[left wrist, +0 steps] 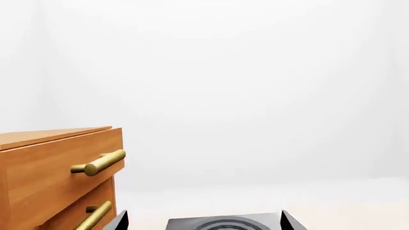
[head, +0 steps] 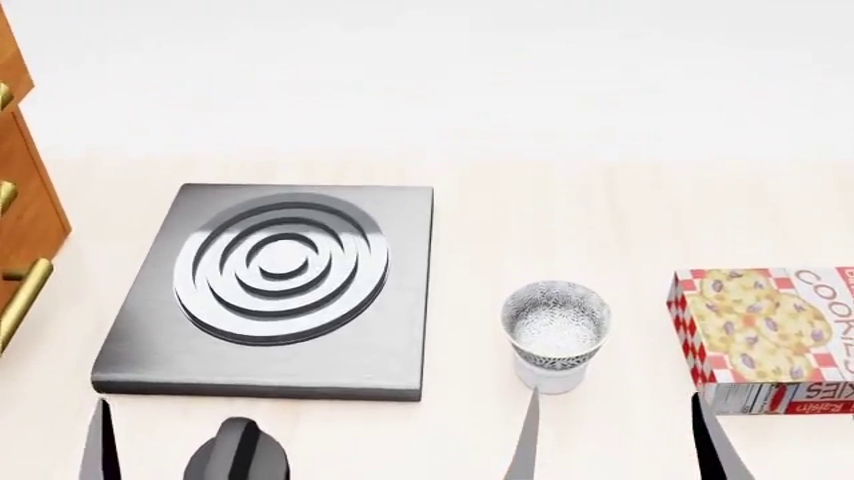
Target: Pick the akita bowl on the ramekin and place it on the plate.
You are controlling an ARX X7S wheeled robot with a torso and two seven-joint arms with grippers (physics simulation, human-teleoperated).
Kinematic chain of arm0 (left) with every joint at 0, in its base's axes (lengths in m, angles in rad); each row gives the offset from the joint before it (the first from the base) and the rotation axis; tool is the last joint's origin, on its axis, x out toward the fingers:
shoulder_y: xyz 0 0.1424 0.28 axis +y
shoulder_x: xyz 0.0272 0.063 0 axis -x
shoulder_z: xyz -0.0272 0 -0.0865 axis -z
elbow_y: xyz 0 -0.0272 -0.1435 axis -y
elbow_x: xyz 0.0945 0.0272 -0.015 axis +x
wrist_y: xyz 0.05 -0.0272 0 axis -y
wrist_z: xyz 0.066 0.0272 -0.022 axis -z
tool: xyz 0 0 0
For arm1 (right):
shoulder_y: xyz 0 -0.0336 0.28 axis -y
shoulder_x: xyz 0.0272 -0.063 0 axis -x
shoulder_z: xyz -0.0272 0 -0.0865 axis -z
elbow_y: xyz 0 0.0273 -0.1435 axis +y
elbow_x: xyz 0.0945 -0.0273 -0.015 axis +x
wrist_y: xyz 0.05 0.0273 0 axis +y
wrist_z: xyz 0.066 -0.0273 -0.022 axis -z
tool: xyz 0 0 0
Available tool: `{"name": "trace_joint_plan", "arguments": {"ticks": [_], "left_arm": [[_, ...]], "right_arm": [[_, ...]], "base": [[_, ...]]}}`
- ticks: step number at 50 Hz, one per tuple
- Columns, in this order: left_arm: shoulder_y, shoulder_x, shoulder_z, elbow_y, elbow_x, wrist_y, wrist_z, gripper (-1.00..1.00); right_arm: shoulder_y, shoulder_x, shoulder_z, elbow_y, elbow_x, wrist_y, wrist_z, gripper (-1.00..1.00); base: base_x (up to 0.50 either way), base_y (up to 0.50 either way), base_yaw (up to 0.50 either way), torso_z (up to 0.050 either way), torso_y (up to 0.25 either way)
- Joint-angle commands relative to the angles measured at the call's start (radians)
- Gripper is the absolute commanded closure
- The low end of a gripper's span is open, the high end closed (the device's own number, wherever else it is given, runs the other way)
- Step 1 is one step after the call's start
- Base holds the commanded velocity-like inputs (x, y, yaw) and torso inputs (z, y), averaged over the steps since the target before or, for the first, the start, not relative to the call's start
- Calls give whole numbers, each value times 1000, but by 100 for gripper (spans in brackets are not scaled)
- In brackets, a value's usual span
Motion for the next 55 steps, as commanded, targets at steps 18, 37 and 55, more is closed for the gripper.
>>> {"name": "trace_joint_plan", "arguments": {"ticks": [18,37,55], "left_arm": [[0,-15,11,-4,-8,3,-20,-100],[3,-21,8,-3,-28,16,-37,-100],[5,-29,6,-7,-55,30,-43,-100]], "right_arm": [[-1,17,-12,5,7,-7,17,-100],[3,36,-24,8,12,-8,36,-100],[2,50,-34,4,18,-9,54,-100]], "base": [[0,0,0,0,-250],[0,0,0,-3,-193],[0,0,0,0,139]]}}
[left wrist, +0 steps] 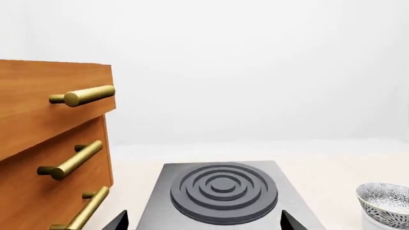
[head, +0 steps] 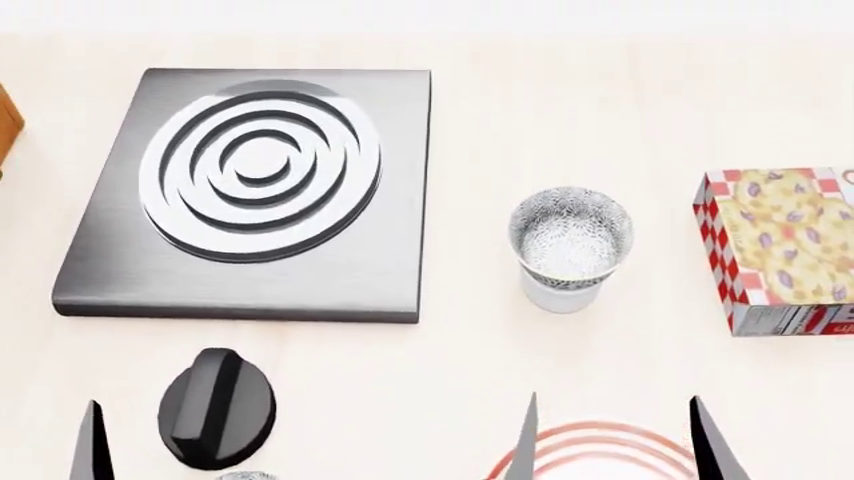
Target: Pick the akita bowl on the ramekin and place it on the plate.
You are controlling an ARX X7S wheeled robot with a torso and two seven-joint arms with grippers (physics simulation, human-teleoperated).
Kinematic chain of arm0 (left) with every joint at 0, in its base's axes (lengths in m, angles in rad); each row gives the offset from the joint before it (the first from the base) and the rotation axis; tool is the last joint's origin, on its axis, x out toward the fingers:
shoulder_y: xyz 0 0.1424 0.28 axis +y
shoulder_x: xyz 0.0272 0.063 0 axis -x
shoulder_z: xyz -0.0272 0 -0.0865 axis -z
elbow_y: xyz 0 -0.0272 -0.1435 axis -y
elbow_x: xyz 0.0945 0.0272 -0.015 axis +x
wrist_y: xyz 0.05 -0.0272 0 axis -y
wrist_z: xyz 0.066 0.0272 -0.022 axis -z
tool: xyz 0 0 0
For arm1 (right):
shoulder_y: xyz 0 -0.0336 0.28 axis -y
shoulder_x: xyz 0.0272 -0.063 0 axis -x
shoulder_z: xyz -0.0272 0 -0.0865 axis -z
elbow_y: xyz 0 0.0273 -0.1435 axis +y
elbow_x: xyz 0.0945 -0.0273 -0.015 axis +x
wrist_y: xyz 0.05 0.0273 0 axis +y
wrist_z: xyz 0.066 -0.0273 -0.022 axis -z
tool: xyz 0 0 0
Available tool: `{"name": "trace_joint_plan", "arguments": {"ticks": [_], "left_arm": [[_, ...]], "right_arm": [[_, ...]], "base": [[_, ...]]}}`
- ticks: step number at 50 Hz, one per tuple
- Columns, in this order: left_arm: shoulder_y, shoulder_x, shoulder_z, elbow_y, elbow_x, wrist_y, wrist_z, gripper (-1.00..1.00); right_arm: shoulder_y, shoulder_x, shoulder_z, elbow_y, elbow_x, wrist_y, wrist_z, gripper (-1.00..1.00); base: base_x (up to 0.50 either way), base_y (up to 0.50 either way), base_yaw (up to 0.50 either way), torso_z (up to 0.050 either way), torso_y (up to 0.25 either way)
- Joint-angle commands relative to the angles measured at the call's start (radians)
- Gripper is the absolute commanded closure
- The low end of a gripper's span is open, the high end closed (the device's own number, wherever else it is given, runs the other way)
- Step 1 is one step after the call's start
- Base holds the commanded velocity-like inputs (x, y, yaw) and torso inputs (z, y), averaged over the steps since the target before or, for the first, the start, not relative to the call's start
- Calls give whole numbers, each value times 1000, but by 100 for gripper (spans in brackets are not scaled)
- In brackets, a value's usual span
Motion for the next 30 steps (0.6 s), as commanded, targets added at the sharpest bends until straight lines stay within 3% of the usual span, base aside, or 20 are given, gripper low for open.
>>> {"name": "trace_joint_plan", "arguments": {"ticks": [1,10,13,16,21,24,30], "left_arm": [[-6,-4,4,0,4,-11,-13,-100],[-20,-5,16,2,19,-56,-34,-100],[-37,-7,29,19,29,-145,-43,-100],[-23,-9,20,1,-12,-59,-24,-100],[-29,-12,50,-15,40,-61,-40,-100],[-33,-9,52,-33,40,-61,-47,-100],[-45,-12,69,-82,33,-48,-39,-100]], "right_arm": [[-1,9,-5,-2,4,-2,11,-100],[0,16,-8,-2,9,-2,18,-100],[0,18,-9,-2,9,-4,20,-100],[0,20,-9,-1,10,-4,23,-100],[2,23,-11,3,16,-2,24,-100],[12,39,-10,-36,-9,41,40,-100],[145,178,-71,-178,-70,318,-39,-100]], "base": [[0,0,0,0,0],[0,0,0,0,0],[0,0,0,0,0],[0,0,0,0,0],[0,0,0,0,0],[0,0,0,0,0],[0,0,0,0,0]]}}
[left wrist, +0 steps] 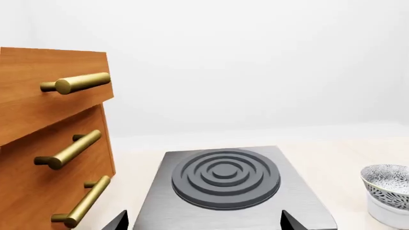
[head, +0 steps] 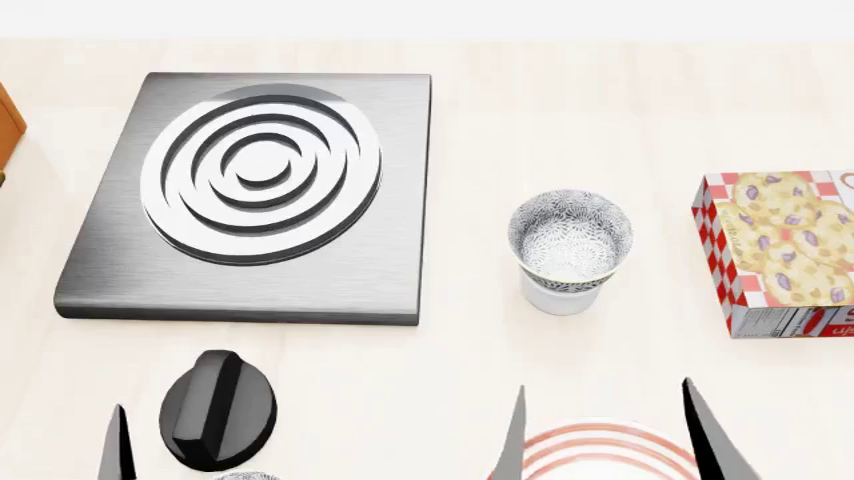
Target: Pick the akita bowl on the ramekin and place it on the plate.
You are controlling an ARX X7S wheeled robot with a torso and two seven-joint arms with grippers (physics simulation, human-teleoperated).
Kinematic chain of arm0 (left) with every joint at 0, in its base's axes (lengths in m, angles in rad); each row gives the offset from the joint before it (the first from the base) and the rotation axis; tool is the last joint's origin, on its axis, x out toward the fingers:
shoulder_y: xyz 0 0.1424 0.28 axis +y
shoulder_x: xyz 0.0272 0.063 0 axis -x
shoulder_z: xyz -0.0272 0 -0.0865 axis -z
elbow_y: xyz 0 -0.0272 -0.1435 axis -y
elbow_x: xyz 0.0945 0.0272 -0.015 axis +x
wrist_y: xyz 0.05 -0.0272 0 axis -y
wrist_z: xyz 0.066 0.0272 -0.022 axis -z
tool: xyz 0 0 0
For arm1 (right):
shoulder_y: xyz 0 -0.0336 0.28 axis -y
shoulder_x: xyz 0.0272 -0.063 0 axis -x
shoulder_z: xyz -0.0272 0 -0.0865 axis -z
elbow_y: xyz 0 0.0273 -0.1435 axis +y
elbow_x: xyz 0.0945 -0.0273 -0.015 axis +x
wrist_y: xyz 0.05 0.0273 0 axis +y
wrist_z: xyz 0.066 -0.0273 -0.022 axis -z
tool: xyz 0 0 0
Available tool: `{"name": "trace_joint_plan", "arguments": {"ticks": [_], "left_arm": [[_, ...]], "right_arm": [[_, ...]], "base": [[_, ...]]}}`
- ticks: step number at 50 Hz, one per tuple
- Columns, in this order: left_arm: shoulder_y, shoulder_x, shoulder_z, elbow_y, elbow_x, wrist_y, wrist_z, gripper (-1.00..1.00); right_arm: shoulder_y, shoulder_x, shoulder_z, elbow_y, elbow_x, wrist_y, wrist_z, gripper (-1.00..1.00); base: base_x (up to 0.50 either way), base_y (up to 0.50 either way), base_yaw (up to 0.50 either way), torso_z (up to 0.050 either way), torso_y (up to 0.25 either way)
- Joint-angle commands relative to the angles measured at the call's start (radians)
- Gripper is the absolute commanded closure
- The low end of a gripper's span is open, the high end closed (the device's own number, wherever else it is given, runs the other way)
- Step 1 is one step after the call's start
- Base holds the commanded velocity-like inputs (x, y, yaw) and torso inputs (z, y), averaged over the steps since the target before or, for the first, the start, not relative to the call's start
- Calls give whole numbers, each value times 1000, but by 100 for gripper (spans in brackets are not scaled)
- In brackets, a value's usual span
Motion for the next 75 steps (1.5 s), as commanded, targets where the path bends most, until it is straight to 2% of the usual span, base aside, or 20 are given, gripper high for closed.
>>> {"name": "trace_joint_plan", "arguments": {"ticks": [1,3,7,11,19,23,26,27,39,52,64,75], "left_arm": [[-13,-3,20,-55,-2,18,-2,-100],[-12,4,3,-59,-44,24,0,-100],[-16,-2,3,-63,-34,18,-9,-100],[-21,-1,3,-76,-46,16,-11,-100],[-19,-4,-1,-74,-54,27,-23,-100],[-23,-6,3,-77,-53,27,-27,-100],[-20,-8,5,-79,-51,32,-30,-100],[-15,-10,6,-71,-47,33,-33,-100],[-12,-19,5,-67,-53,59,-42,-100],[-13,-27,5,-70,-67,74,-48,-100],[-16,-34,3,-67,-76,79,-57,-100],[-20,-40,4,-67,-79,70,-68,-100]], "right_arm": [[162,144,-56,-150,-54,309,-74,-100],[218,173,-72,-179,-57,391,-100,-100],[368,235,-107,-225,-53,578,-165,-100],[545,271,-48,-248,34,750,-263,-100],[802,317,-111,-110,153,893,-460,-100],[958,407,-307,-14,101,863,-564,-100],[1049,415,-377,73,77,858,-609,-100],[1102,433,-451,126,43,843,-642,-100],[1322,439,-703,414,-64,666,-854,-100],[1428,390,-811,643,-120,533,-961,-100],[1469,325,-864,859,-163,419,-972,-100],[1424,300,-838,864,-98,372,-981,-100]], "base": [[0,0,0,0,0],[0,0,0,0,0],[0,0,0,0,0],[0,0,0,0,0],[0,0,0,0,0],[0,0,0,0,0],[0,0,0,0,0],[0,0,0,0,0],[0,0,0,0,0],[0,0,0,0,0],[0,0,0,0,0],[0,0,0,0,0]]}}
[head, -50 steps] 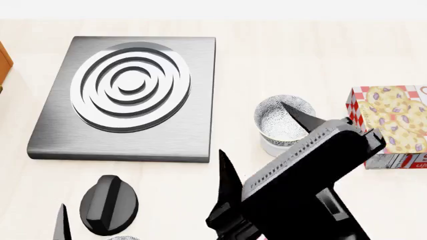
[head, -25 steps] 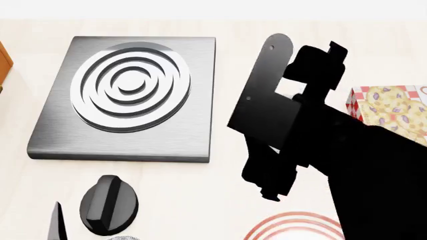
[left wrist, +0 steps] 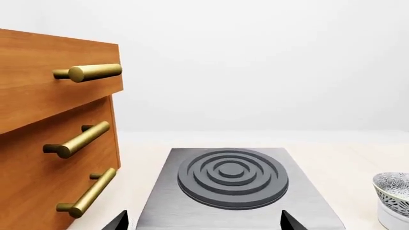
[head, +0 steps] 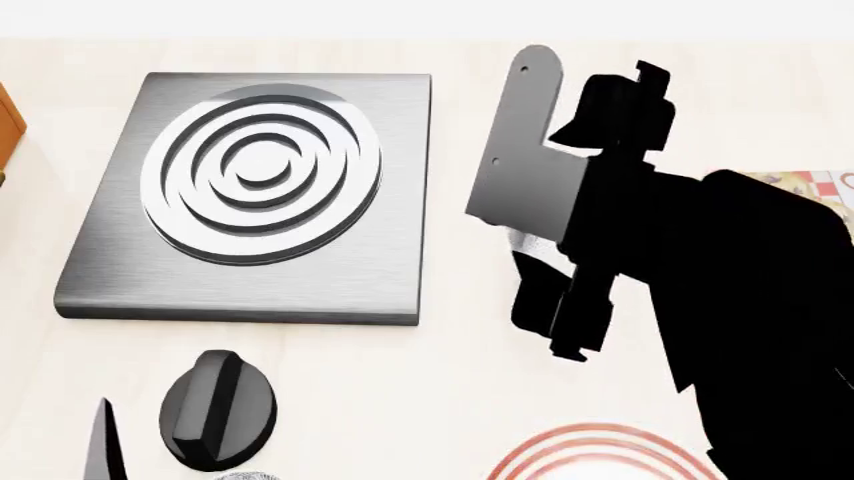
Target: Pick the akita bowl on the ramekin and place it on the plate.
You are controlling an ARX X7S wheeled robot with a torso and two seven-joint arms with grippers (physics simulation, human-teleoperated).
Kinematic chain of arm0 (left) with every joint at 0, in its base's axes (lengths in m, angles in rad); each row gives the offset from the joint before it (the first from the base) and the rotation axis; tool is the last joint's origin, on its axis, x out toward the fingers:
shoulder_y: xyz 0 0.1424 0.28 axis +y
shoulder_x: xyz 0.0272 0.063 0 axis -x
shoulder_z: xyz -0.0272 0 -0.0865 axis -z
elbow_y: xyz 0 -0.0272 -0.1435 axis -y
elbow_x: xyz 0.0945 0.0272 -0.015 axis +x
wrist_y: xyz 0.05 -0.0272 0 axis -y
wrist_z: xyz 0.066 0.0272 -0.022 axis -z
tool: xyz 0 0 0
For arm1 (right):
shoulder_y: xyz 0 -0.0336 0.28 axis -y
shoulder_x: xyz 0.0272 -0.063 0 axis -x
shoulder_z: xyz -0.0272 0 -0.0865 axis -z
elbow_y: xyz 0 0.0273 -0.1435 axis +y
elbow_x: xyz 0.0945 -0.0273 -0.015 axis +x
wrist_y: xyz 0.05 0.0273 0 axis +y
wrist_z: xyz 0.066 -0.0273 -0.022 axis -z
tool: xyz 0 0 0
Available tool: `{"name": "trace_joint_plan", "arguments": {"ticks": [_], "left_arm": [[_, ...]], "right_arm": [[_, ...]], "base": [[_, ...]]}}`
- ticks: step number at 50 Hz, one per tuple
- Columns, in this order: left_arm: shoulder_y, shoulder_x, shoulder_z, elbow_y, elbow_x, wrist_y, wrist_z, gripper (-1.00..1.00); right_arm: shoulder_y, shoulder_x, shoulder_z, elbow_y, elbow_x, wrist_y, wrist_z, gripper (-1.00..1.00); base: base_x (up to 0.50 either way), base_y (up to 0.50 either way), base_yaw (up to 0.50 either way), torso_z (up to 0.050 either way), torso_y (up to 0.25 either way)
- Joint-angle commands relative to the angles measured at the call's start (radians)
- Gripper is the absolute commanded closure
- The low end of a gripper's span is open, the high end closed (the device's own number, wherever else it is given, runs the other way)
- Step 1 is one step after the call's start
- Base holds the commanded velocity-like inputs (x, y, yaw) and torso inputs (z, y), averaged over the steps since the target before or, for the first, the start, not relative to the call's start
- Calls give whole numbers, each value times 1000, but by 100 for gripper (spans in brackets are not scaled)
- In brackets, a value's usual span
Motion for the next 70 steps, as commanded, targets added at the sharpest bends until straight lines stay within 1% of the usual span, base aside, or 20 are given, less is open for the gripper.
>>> {"name": "trace_joint_plan", "arguments": {"ticks": [1,8,14,16,34,47,56,70], "left_arm": [[-3,-7,0,1,-6,-5,-10,-100],[-4,-10,7,0,-1,-6,-14,-100],[-4,-13,8,1,-3,-8,-20,-100],[-6,-12,7,-6,-7,-5,-20,-100],[-11,-18,26,-9,-5,-14,-28,-100],[-13,-24,26,-15,-11,-11,-35,-100],[-16,-28,26,-20,-16,-9,-39,-100],[-21,-32,34,-26,-20,-7,-42,-100]], "right_arm": [[-14,-29,-4,60,32,-60,-19,-100],[-45,-26,1,56,49,-63,-12,-100],[-71,-40,-4,103,47,-82,7,-100],[-76,-45,-4,107,56,-59,3,-100],[-143,-51,7,227,42,-165,82,-100],[-155,-78,3,290,27,-216,114,-100],[-145,-112,1,380,16,-278,130,-100],[-145,-132,-2,442,5,-316,151,-100]], "base": [[0,0,0,0,0],[0,0,0,0,0],[0,0,0,0,0],[0,0,0,0,0],[0,0,0,0,0],[0,0,0,0,0],[0,0,0,0,0],[0,0,0,0,0]]}}
